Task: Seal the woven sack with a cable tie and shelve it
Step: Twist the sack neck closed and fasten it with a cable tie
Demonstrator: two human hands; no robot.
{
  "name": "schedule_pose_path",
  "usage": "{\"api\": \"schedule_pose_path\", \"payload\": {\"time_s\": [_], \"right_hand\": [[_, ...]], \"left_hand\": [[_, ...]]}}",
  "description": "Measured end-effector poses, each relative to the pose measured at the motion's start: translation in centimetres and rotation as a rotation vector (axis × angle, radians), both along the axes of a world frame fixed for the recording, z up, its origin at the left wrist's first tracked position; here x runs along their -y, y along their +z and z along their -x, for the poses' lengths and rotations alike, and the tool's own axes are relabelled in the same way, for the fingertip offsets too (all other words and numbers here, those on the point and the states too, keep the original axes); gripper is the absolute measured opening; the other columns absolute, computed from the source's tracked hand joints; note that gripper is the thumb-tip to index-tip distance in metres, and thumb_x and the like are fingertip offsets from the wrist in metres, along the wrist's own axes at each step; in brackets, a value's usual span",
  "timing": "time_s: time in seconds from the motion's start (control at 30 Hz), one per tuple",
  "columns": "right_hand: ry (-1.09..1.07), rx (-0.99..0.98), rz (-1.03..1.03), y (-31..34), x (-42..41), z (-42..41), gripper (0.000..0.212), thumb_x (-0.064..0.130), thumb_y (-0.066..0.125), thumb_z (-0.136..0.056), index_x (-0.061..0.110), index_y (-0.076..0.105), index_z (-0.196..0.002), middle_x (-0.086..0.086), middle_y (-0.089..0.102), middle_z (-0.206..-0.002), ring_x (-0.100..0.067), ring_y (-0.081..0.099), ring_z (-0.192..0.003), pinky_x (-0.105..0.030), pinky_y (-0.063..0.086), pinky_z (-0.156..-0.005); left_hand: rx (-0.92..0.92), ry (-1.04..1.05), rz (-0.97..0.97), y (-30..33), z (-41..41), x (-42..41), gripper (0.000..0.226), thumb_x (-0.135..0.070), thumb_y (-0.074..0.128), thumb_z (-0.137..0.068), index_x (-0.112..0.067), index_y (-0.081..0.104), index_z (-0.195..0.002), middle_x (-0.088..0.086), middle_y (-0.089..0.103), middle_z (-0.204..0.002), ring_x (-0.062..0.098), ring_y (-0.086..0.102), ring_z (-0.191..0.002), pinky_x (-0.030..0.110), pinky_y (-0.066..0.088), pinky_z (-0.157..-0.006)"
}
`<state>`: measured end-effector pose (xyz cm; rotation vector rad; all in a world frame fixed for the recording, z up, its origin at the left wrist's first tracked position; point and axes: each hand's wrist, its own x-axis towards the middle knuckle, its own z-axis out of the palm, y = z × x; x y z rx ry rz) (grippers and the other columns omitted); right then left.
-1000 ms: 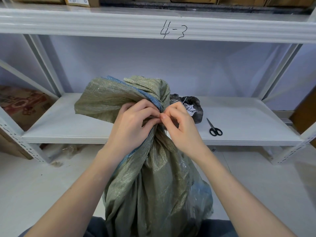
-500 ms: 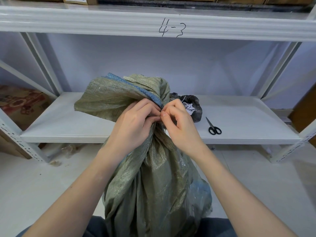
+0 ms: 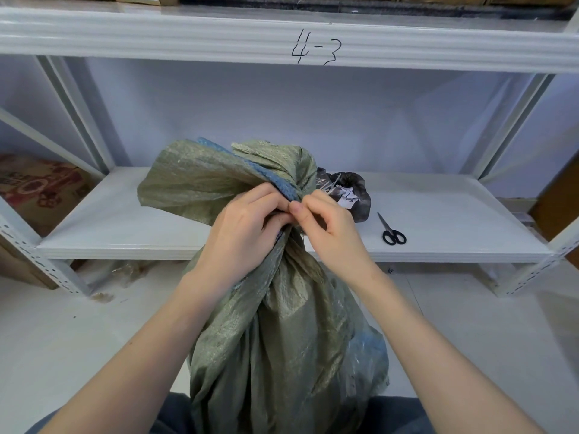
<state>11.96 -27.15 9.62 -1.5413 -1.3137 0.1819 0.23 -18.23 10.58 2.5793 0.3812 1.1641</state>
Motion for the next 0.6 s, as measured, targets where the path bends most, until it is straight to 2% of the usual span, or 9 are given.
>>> {"api": "schedule_pose_path", "payload": {"time_s": [0.07,0.2,0.3,0.47,0.6], "right_hand": [[0.059,-0.066,-0.027,0.3,0.0,0.0,0.035,0.026,0.048,-0.092,0.012,0.047,-0.06,0.001,0.038,-0.071,-0.008,0.04,-0.066,-0.026,0.032,-0.063],[0.095,-0.152,-0.035,0.9,0.2,-0.4,0.037,0.015,0.049,-0.093,0.018,0.048,-0.056,0.003,0.041,-0.072,-0.003,0.042,-0.066,-0.019,0.034,-0.065],[0.063,-0.244,-0.054,1.0,0.4,-1.0,0.04,0.007,0.049,-0.094,0.015,0.046,-0.055,0.0,0.042,-0.072,-0.004,0.042,-0.066,-0.013,0.035,-0.066],[0.029,-0.316,-0.066,1.3,0.6,-1.2,0.043,0.008,0.047,-0.095,0.016,0.044,-0.053,0.001,0.042,-0.069,-0.005,0.043,-0.065,-0.01,0.036,-0.064],[0.027,-0.372,-0.066,1.2,0.8,-0.9,0.041,0.022,0.046,-0.096,0.011,0.044,-0.057,-0.015,0.047,-0.071,-0.015,0.045,-0.069,-0.014,0.037,-0.063]], "left_hand": [[0.001,-0.029,0.028,0.2,0.2,0.0,0.008,-0.016,0.059,-0.084,-0.009,0.063,-0.081,0.001,0.06,-0.081,0.019,0.057,-0.075,0.034,0.047,-0.07],[-0.01,-0.066,0.064,0.4,0.2,-0.2,0.003,-0.01,0.058,-0.086,-0.008,0.06,-0.086,-0.001,0.063,-0.085,0.018,0.06,-0.082,0.036,0.049,-0.075],[0.034,-0.029,0.141,0.3,0.5,-0.8,0.005,-0.003,0.061,-0.084,-0.006,0.062,-0.087,0.0,0.067,-0.088,0.009,0.06,-0.084,0.029,0.049,-0.077],[0.025,-0.012,0.081,0.6,0.4,-0.8,0.004,-0.002,0.063,-0.084,-0.005,0.063,-0.085,-0.002,0.056,-0.086,0.003,0.05,-0.078,0.008,0.039,-0.072],[0.046,0.021,0.047,0.4,0.6,-0.8,0.003,-0.005,0.066,-0.082,-0.004,0.067,-0.085,-0.002,0.052,-0.086,0.007,0.048,-0.076,0.009,0.036,-0.07]]}}
